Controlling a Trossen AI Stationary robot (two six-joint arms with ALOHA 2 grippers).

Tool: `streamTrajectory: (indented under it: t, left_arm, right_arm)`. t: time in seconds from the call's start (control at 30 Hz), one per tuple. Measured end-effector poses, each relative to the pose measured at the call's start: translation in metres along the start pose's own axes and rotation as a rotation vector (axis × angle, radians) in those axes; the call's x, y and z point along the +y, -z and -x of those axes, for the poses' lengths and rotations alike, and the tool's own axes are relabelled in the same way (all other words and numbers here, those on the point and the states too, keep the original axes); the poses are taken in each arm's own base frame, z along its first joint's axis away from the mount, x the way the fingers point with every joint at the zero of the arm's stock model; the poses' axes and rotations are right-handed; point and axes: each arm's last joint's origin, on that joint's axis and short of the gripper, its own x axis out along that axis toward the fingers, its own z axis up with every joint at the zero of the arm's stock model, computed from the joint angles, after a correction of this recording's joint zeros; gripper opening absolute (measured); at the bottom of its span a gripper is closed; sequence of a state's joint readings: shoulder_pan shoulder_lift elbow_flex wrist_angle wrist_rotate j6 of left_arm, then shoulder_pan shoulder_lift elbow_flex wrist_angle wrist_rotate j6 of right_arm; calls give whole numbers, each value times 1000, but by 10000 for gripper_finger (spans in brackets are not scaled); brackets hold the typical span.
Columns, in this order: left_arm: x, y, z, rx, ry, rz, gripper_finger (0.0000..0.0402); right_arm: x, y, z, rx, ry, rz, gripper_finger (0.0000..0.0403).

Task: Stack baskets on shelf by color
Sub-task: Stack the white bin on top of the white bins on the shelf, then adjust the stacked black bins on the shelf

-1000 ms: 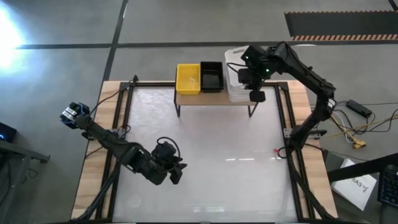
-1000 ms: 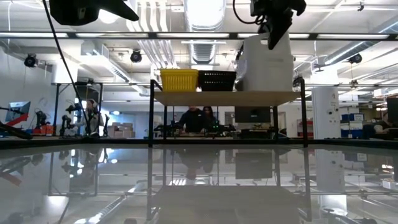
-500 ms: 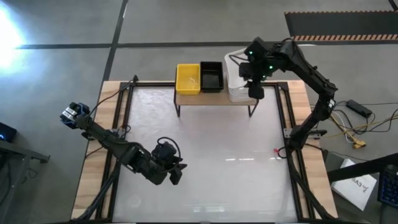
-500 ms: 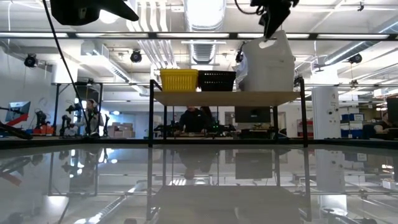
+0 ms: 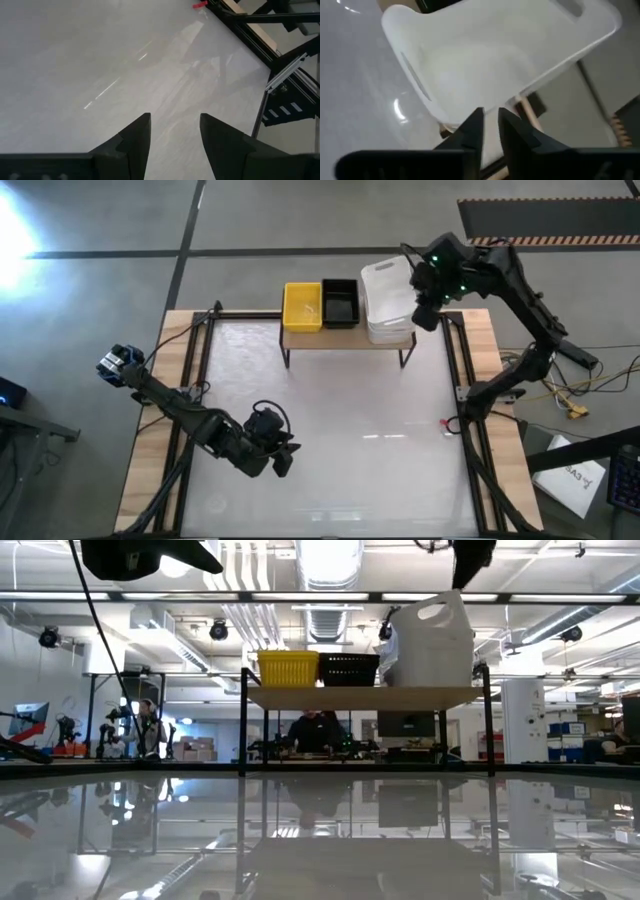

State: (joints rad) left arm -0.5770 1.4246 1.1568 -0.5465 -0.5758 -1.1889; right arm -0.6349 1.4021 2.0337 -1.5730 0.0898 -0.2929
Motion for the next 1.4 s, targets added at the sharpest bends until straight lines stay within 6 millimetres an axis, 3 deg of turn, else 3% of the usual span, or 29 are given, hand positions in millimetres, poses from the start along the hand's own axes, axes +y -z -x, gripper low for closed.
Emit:
streamTrajectory:
  t: [0.13,0.23,0.37,0.53,0.67,0.9,1.03,1.23,1.3,1.4]
  left_arm:
    - [0,0,0,0,0,0,154]
    - [0,0,0,1,1,0,154]
    - [-1,0,0,15,10,2,154]
    - [-1,0,0,18,14,5,154]
    - [-1,0,0,18,14,4,154]
    - [-1,0,0,18,14,6,154]
    - [-1,0,0,17,16,6,154]
    - [-3,-1,0,14,25,13,154]
    - [-3,-1,0,13,26,14,154]
    - [-3,-1,1,13,27,15,154]
  right_arm:
    - [-4,2,-18,61,-22,-66,19]
    - [-5,-3,-26,71,0,-77,10]
    - [-7,-8,-17,-9,1,-143,9]
    - [-1,-11,-9,-95,-226,-146,9]
    - [8,-8,-24,-42,-377,-155,9]
    - [16,-5,-60,19,-392,-134,9]
    - [16,-8,-66,-15,-385,-142,9]
    - [39,-38,-48,-228,-380,-124,9]
    - [49,-54,-54,-286,-326,-143,9]
    - [60,-76,-84,-297,-311,-162,9]
